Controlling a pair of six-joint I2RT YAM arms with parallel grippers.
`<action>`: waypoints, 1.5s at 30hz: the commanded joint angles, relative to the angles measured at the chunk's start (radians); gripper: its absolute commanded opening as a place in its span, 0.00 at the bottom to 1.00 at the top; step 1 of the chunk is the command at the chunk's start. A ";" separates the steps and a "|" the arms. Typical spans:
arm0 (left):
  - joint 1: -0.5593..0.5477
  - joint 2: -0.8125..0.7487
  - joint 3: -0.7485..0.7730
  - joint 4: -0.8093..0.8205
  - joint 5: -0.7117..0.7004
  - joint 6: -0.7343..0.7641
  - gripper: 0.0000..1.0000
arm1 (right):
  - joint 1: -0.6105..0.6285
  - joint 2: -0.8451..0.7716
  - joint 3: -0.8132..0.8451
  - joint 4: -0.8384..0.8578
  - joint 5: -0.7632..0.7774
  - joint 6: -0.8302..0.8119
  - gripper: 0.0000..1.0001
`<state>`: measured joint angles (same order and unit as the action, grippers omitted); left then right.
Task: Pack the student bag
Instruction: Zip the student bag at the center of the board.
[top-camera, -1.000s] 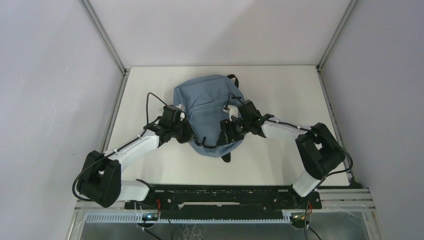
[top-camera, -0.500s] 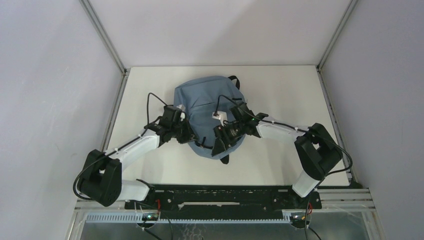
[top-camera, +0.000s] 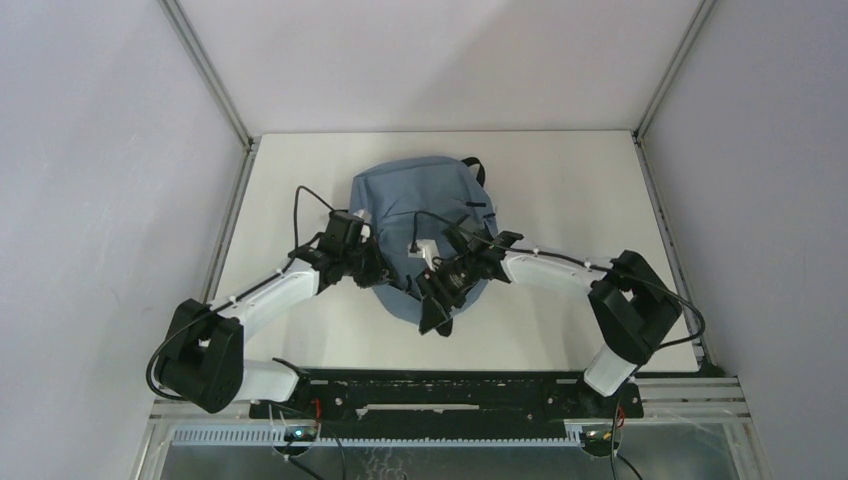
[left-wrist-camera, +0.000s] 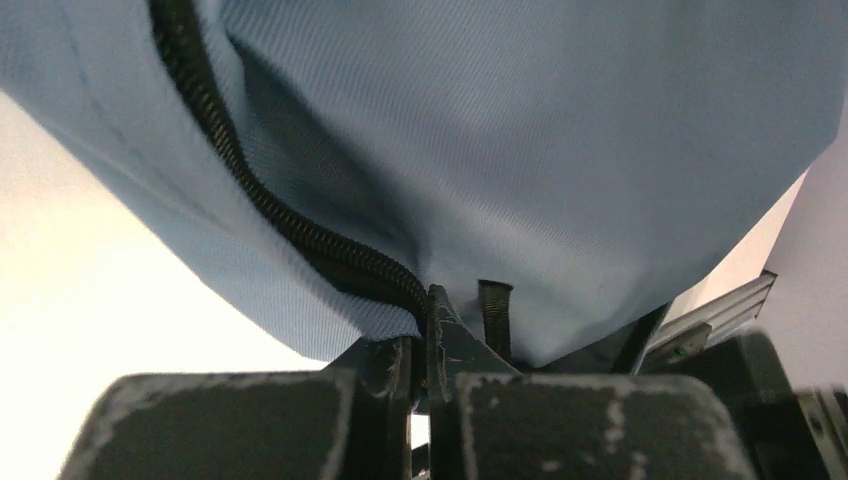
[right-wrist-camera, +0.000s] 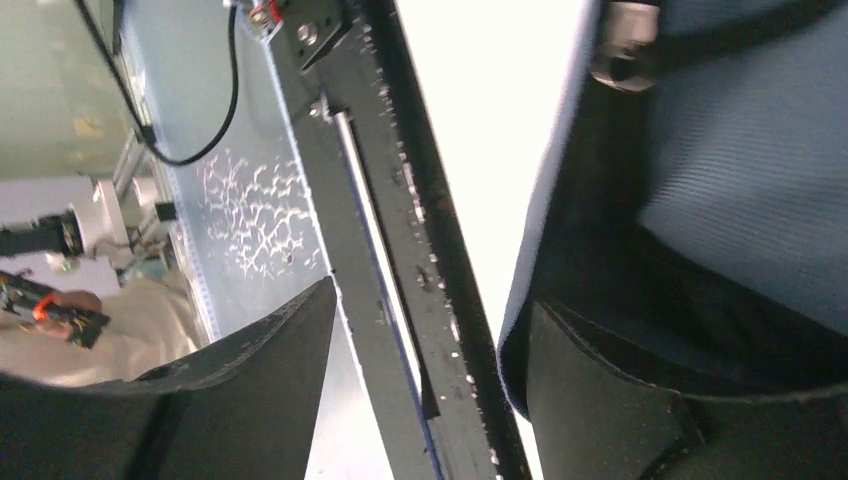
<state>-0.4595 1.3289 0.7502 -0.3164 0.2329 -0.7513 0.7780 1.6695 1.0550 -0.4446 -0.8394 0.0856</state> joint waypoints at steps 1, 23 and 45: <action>0.002 -0.002 0.058 0.031 0.029 0.007 0.00 | 0.097 -0.102 0.049 -0.106 -0.017 -0.055 0.73; 0.002 -0.043 0.009 0.065 0.052 -0.010 0.00 | 0.071 -0.061 0.109 0.139 0.629 0.601 0.52; -0.016 -0.085 -0.175 0.138 0.088 -0.065 0.00 | -0.098 -0.244 -0.142 0.161 0.712 0.490 0.55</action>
<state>-0.4629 1.2575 0.6037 -0.2256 0.2852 -0.7883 0.7483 1.4837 0.9627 -0.3119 -0.2214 0.5831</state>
